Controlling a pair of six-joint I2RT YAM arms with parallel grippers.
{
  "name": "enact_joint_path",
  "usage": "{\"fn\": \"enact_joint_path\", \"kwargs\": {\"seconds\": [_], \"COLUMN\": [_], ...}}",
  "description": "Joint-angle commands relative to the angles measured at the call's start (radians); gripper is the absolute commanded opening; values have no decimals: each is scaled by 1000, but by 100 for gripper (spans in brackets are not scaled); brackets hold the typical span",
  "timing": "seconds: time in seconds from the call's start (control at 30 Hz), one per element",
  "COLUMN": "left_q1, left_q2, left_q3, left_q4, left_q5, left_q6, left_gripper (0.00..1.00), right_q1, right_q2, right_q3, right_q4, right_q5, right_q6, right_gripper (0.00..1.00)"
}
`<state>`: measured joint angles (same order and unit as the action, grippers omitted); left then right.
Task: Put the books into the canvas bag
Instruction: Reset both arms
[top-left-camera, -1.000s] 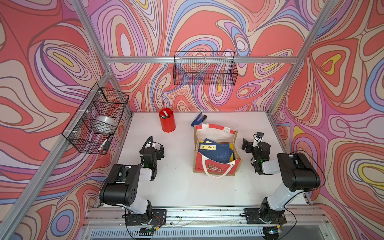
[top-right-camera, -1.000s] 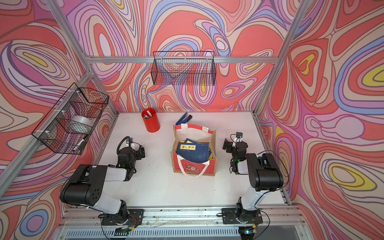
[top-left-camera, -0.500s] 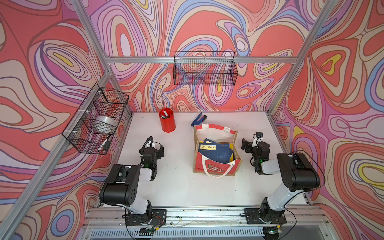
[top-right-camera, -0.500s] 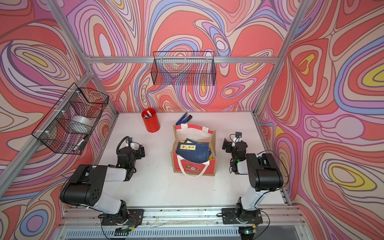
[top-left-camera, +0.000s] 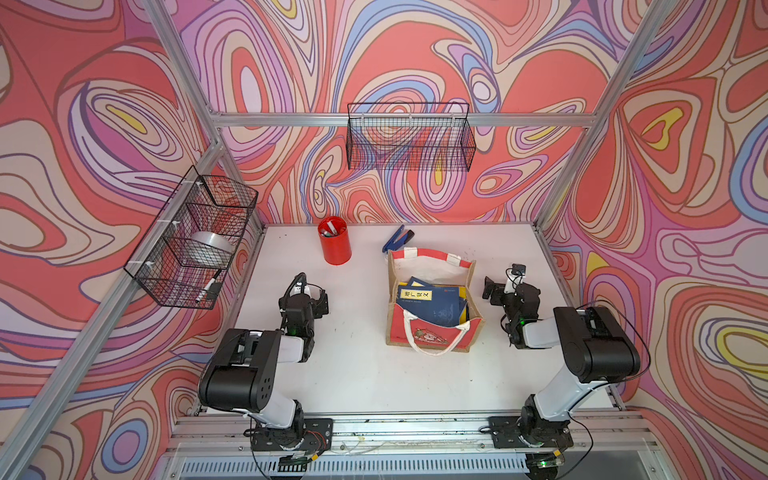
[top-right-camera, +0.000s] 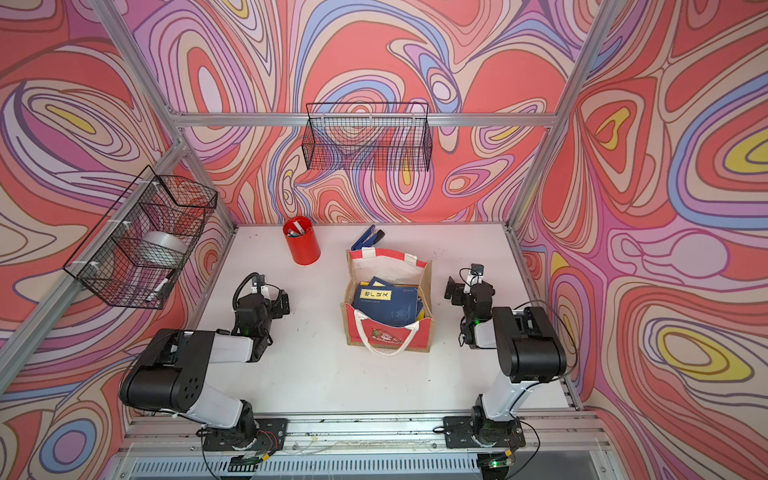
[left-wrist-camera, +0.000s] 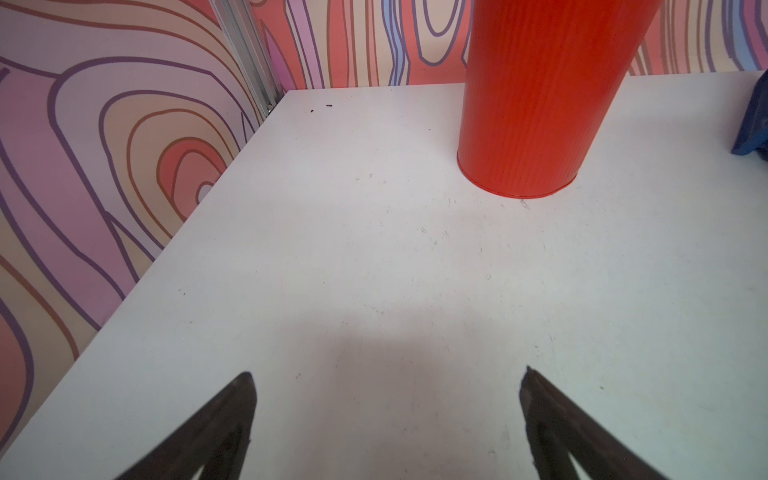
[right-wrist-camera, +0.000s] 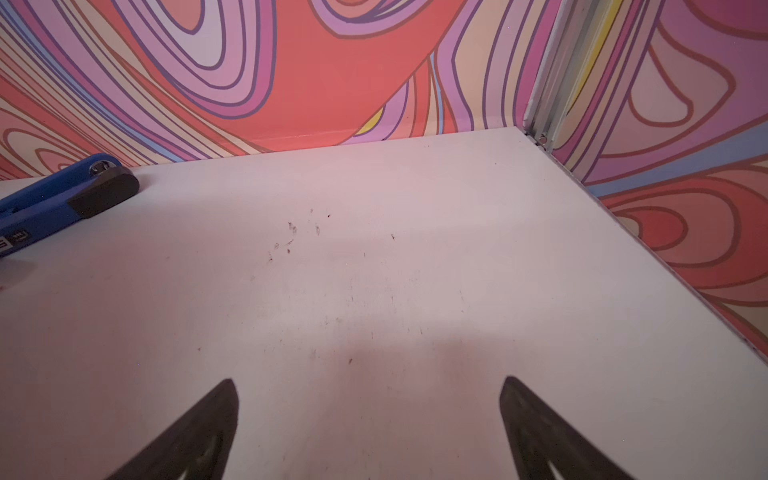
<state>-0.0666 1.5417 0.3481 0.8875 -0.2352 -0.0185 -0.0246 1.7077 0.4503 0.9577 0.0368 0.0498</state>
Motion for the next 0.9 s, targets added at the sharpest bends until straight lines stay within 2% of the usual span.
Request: {"fn": "enact_joint_path", "kwargs": {"seconds": [0.0, 0.07, 0.1, 0.2, 0.27, 0.37, 0.4, 0.87], "left_q1": [-4, -4, -4, -4, -4, -4, -4, 12], "left_q2": [6, 6, 6, 5, 5, 6, 5, 4], "left_q3": [12, 12, 12, 12, 12, 12, 12, 19], "left_q4": [48, 48, 47, 48, 48, 48, 48, 31], "left_q5": [4, 4, 4, 4, 4, 4, 4, 38], "left_q6": [13, 13, 13, 14, 14, 13, 14, 0], "left_gripper": [100, 100, 100, 100, 100, 100, 100, 100], "right_q1": [3, 5, 5, 6, 6, 6, 5, 6], "right_q2": [1, 1, -1, -3, 0, 1, -2, 0], "right_q3": [9, 7, 5, -54, -58, 14, 9, 7], "right_q4": [9, 12, 14, 121, 132, -5, 8, 14], "right_q5": [7, -22, -114, -206, -190, 1, 15, 17], "right_q6": [-6, -15, -54, -86, -78, -6, -6, -6], "right_gripper": [98, 98, 98, 98, 98, 98, 98, 98]}}
